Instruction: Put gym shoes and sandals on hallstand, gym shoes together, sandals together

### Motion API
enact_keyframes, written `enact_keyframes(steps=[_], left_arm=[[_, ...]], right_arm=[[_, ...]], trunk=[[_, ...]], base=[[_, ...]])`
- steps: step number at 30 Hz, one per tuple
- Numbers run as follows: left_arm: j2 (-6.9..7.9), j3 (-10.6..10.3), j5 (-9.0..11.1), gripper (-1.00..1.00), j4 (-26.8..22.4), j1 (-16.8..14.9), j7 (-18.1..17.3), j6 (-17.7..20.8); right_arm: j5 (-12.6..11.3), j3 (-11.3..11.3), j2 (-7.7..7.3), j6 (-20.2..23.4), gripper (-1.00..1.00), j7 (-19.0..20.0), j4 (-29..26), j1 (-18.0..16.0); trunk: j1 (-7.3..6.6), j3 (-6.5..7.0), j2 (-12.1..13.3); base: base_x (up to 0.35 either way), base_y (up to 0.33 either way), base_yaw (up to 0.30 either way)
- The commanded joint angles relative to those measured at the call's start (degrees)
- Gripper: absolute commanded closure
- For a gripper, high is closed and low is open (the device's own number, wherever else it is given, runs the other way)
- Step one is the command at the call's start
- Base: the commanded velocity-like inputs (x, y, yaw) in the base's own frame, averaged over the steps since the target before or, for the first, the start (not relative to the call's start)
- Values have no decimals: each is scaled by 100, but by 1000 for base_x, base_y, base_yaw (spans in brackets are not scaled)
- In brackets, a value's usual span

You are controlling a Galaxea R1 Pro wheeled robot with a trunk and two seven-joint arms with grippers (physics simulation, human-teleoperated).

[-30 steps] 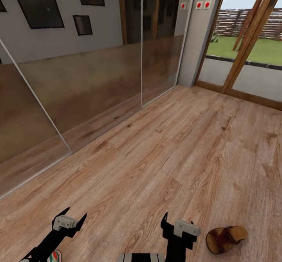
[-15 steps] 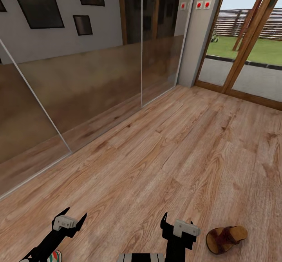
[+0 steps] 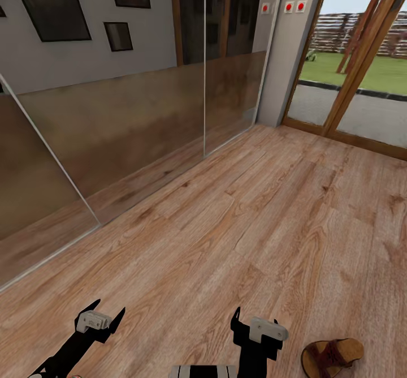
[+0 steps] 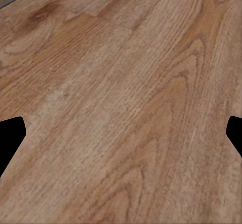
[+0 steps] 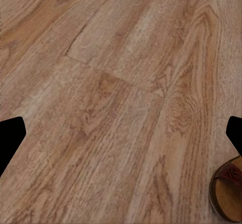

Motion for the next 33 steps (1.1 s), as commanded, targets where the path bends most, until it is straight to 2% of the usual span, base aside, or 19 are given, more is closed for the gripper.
enact_keyframes(steps=[1,8,18,33], left_arm=[[-4,23,-48,-100,-3,-5,-21,-29],[-4,23,-48,-100,-3,-5,-21,-30],[-4,23,-48,-100,-3,-6,-21,-30],[-4,23,-48,-100,-3,-6,-21,-30]], right_arm=[[-30,11,-2,-4,-100,-28,-5,-6],[-30,21,-3,-21,-100,-30,-5,-6],[-30,19,-5,-26,-100,-35,-5,-6],[-30,17,-7,-26,-100,-35,-5,-6]], trunk=[[0,-4,-2],[0,-4,-2],[0,-4,-2],[0,-4,-2]], base=[[61,0,0],[33,0,11],[5,0,166],[0,0,23]])
